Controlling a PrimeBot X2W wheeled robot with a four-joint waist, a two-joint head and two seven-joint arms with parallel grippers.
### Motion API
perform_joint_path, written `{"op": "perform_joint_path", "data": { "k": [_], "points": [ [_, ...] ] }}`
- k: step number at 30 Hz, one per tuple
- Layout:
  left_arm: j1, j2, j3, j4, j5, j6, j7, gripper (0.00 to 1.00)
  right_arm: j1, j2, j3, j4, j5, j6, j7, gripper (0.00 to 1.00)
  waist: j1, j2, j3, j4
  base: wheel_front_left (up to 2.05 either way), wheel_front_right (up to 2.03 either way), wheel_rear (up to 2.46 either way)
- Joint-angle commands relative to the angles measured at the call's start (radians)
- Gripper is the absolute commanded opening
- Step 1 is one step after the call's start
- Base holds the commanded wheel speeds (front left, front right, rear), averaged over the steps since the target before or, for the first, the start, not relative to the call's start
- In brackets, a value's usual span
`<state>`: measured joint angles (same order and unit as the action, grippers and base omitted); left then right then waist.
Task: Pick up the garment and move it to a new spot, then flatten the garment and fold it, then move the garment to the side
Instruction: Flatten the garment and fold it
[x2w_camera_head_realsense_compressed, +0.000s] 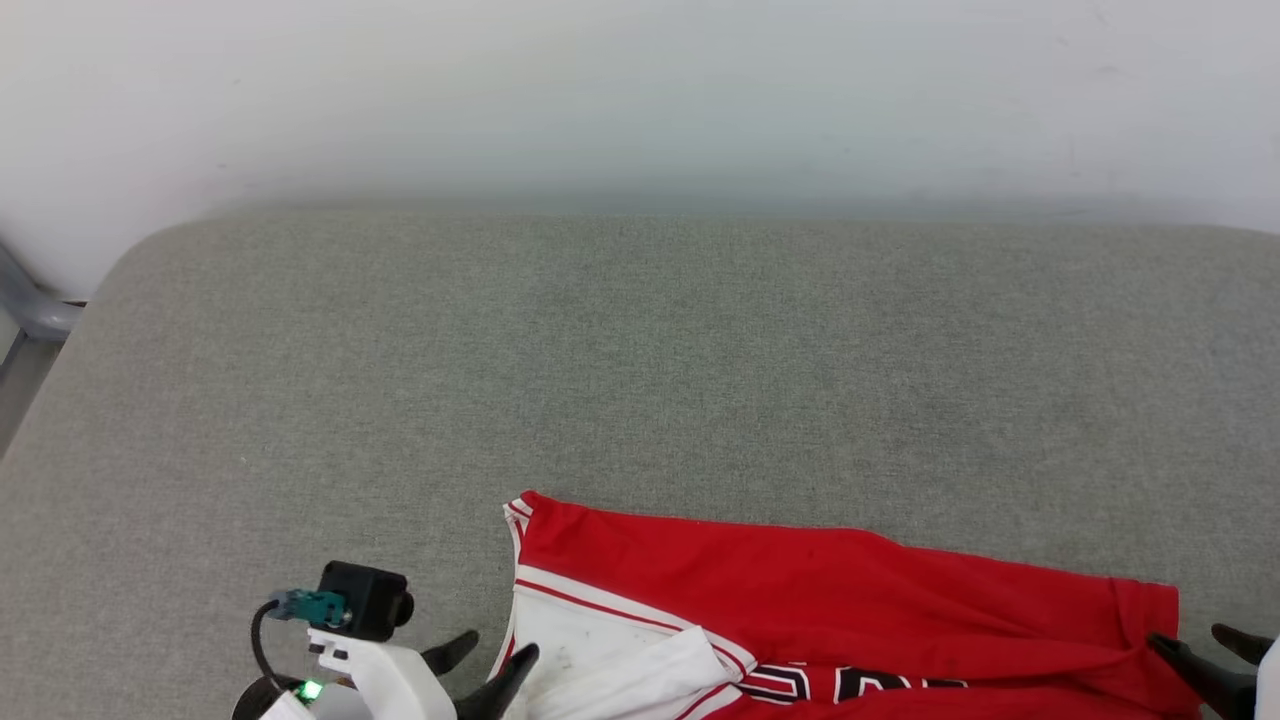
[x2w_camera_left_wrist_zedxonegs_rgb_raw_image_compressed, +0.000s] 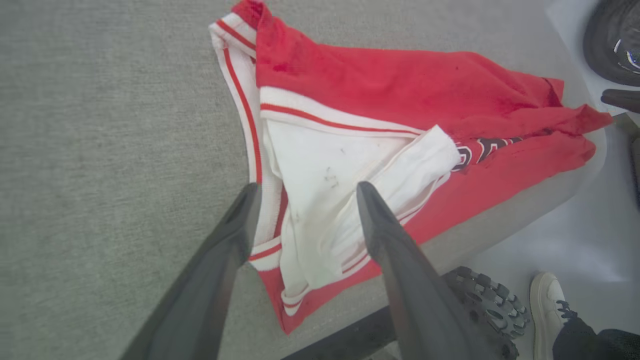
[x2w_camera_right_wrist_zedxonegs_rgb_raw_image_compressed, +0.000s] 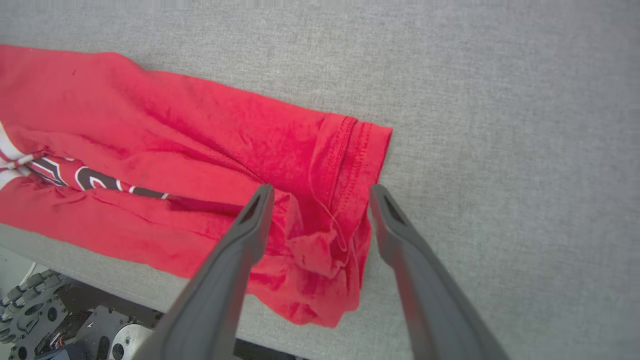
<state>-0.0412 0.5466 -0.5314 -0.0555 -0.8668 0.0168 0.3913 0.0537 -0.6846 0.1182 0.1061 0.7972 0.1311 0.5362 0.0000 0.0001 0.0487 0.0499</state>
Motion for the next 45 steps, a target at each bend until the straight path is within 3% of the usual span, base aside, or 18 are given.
{"op": "perform_joint_path", "data": {
  "k": [1,6,13,20,26,34,45],
  "points": [
    [0.016,-0.015,0.024,-0.008,0.001,0.007,-0.048,1.0,0.02,0.022,-0.038,-0.019,0.008,-0.001,0.04,1.0,0.0,-0.0001,-0.009,-0.001,0.0,0.0,0.0],
    [0.009,-0.035,0.062,-0.02,0.042,0.001,-0.178,1.0,0.036,0.077,-0.148,-0.042,-0.028,-0.001,0.154,1.0,0.0,-0.0001,-0.018,0.001,0.0,0.0,0.0],
    [-0.009,-0.065,0.107,0.004,0.148,0.006,-0.422,1.0,0.047,0.245,-0.331,-0.096,-0.148,-0.001,0.357,1.0,0.0,-0.0001,-0.01,0.01,0.0,0.0,0.0],
    [-0.032,-0.081,0.169,0.019,0.257,0.019,-0.633,1.0,-0.011,0.409,-0.479,-0.113,-0.245,-0.001,0.47,1.0,0.0,-0.0001,0.03,0.023,0.0,0.0,0.0],
    [-0.022,-0.122,0.243,-0.043,0.377,0.007,-0.657,1.0,-0.048,0.467,-0.561,-0.086,-0.302,-0.001,0.508,1.0,0.0,-0.0001,0.067,0.041,0.0,0.0,0.0],
    [0.017,-0.185,0.338,-0.077,0.458,-0.064,-0.658,1.0,-0.082,0.488,-0.596,0.0,-0.309,-0.001,0.524,1.0,0.0,-0.0001,0.105,0.052,0.0,0.0,0.0],
    [0.013,-0.246,0.381,-0.073,0.501,-0.115,-0.658,1.0,-0.097,0.523,-0.496,0.129,-0.251,0.001,0.491,1.0,0.0,-0.0001,0.13,0.054,0.0,0.0,0.0]
  ]
}}
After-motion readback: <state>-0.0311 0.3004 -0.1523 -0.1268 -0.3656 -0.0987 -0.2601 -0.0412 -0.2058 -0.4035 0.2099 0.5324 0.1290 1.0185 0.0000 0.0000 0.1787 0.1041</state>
